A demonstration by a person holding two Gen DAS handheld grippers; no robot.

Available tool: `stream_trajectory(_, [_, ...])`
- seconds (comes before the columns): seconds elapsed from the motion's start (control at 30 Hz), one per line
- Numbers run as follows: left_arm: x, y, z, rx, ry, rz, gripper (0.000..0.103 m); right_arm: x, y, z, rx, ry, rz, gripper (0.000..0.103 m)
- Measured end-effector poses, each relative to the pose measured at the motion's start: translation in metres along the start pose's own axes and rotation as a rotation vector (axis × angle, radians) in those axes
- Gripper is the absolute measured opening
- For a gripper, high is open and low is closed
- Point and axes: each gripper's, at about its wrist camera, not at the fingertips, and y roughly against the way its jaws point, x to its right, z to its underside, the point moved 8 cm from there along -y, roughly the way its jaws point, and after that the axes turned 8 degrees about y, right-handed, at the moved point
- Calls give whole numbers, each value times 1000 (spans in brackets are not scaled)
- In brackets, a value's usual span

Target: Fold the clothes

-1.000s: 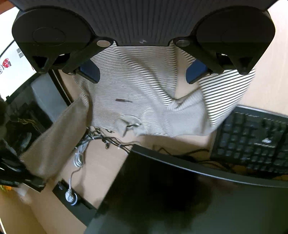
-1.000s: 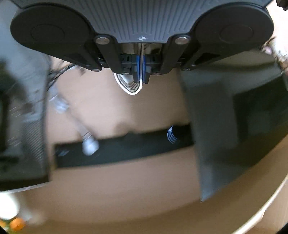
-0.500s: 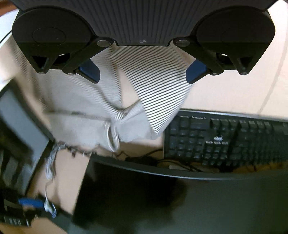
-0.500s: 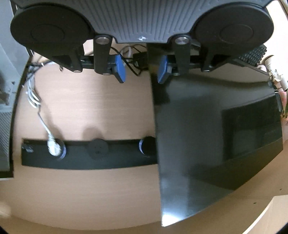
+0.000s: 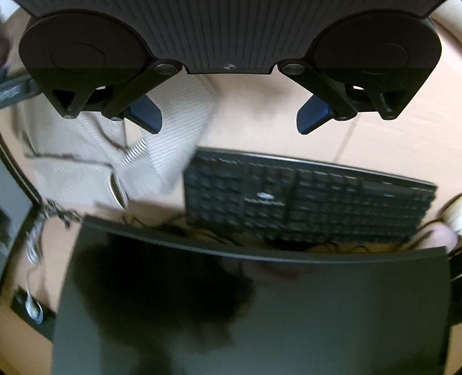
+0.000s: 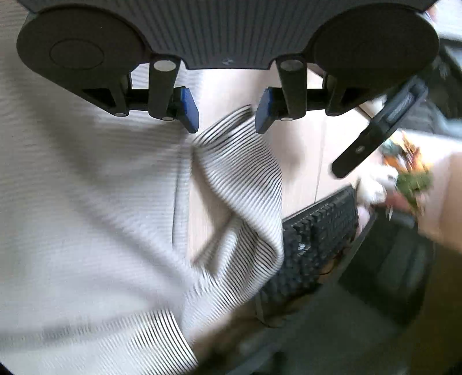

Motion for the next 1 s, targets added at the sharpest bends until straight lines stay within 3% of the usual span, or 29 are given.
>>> stream_trajectory(0.1, [-14, 5, -4, 12, 60, -6, 102, 2, -19, -1, -6, -89, -19, 42])
stream_trajectory(0.13, [-18, 6, -3, 10, 87, -5, 102, 0, -25, -4, 3, -75, -9, 31])
stream_trajectory(0.17, [-21, 7, -3, 8, 112, -3, 102, -6, -29, -8, 21, -30, 7, 7])
stream_trajectory(0.23, [-27, 6, -3, -1, 146, -2, 102, -26, -20, -20, 89, 136, 58, 3])
stream_trajectory(0.4, [-23, 0, -7, -7, 140, 5, 102, -112, 92, -79, 442, 686, 132, 2])
stream_trajectory(0.53, [10, -8, -10, -6, 140, 87, 102, -113, 188, -126, 619, 823, 299, 2])
stream_trajectory(0.7, [75, -18, -5, -21, 66, 210, 103, -42, 229, -163, 604, 763, 455, 2])
stream_trajectory(1.0, [177, -53, 21, -126, -108, 300, 103, 95, 205, -174, 519, 563, 564, 2])
